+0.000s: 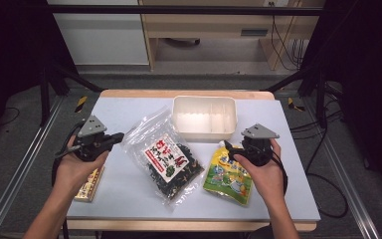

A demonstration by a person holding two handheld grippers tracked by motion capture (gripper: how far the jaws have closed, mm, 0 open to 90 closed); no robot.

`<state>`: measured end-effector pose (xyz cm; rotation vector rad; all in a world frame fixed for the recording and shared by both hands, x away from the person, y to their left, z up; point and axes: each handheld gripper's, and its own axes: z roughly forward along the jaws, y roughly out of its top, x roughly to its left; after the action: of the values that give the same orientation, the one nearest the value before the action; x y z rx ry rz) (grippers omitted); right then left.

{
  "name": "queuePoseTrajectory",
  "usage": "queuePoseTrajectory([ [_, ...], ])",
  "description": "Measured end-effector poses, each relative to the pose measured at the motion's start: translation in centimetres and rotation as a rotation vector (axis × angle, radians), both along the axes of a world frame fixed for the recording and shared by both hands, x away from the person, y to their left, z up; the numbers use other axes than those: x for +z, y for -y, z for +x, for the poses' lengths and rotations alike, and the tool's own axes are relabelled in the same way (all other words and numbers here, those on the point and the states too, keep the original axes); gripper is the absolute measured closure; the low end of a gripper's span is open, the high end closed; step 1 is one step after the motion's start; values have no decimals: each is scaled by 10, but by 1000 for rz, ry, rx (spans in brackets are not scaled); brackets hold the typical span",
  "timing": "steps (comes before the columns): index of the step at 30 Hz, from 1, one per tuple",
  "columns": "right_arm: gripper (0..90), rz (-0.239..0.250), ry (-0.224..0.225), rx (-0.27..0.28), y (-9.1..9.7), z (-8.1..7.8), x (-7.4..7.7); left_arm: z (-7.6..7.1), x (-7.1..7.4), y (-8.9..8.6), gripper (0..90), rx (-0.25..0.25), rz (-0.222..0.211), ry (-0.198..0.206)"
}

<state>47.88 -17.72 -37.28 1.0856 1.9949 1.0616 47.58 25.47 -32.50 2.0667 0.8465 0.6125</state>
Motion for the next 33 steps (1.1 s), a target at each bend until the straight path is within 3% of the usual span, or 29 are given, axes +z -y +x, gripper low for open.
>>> queuePoseTrajectory([
  [4,190,-43,16,63,-9,6,23,9,19,20,900,-50,42,29],
  [8,181,-77,8,104,-12,10,35,15,29,32,900,-78,60,41],
  [10,179,-110,0,136,-14,13,40,20,35,39,900,-92,81,46],
  [11,176,-154,-10,164,-14,17,46,22,37,42,900,-94,88,49],
  [21,185,-270,-32,316,-24,32,73,29,57,67,900,-138,71,78],
  [24,185,-282,-36,351,-28,37,83,30,62,73,900,-152,70,83],
  [33,160,-283,-34,370,-24,45,98,23,73,87,900,-197,81,106],
])
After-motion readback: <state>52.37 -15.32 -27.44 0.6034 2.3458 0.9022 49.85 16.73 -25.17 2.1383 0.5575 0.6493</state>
